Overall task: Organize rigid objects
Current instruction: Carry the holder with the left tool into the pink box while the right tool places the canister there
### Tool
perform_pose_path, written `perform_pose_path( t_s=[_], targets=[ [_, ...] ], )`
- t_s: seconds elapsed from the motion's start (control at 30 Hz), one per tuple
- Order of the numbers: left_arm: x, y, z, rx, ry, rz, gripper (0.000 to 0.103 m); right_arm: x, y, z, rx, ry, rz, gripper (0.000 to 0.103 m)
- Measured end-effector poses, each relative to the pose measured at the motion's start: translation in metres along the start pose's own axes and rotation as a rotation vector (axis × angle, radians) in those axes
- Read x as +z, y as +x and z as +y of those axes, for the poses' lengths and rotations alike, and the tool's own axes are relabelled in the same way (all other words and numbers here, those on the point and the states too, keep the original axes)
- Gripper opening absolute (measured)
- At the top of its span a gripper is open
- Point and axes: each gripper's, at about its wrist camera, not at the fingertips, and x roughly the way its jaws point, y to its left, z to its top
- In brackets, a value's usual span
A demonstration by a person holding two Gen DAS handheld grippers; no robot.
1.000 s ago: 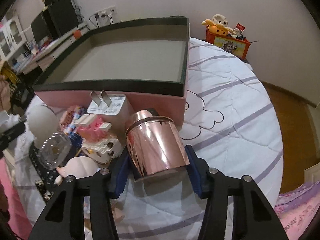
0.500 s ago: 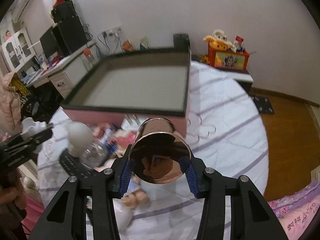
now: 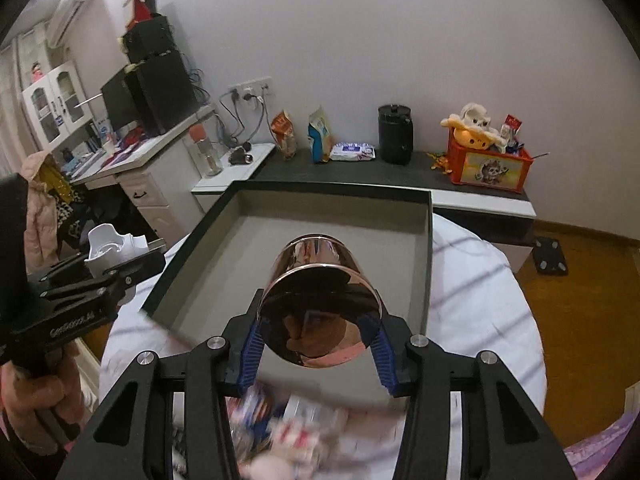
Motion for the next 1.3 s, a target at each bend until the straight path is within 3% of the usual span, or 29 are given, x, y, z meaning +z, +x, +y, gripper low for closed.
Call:
perform_pose_path(
  t_s=[0.27,0.53,0.6,0.67,0.7,0.8,0.97,1.07,1.3],
  targets=[
    [0.047,0.107,-0.006,0.026,-0.003,0.161,0.055,0.045,0.086,-0.028,-0.053,0.054,0.132,0.047],
    [0.05,0.166,-0.009,0.071,0.009,0.301,0.056,0.048,0.125,-0.034,-0.119,0.024,0.221,0.048],
    [0.051,0.165,-0.011,0.068,0.019,0.292,0.063,0.048,0.126,-0.034,-0.147,0.014,0.223,0.049],
    [0.051,0.162,-0.016,0.109,0.052,0.283,0.088,0.048,0.124,-0.035,-0.154,0.027,0.216,0.05],
    [0.052,0.16,-0.016,0.128,0.059,0.274,0.098,0.048,0.124,-0.035,-0.159,0.027,0.216,0.059],
    [0.056,0.152,-0.01,0.149,0.05,0.256,0.099,0.048,0.118,-0.03,-0.177,0.009,0.2,0.082],
    [0.056,0.119,-0.005,0.15,0.042,0.204,0.101,0.046,0.099,-0.022,-0.169,0.008,0.19,0.089],
    [0.054,0.092,-0.003,0.143,0.035,0.163,0.102,0.043,0.077,-0.018,-0.148,0.03,0.145,0.103],
    [0.037,0.004,0.0,0.109,0.007,0.041,0.103,0.021,0.017,-0.002,-0.103,0.065,0.047,0.103]
  ],
)
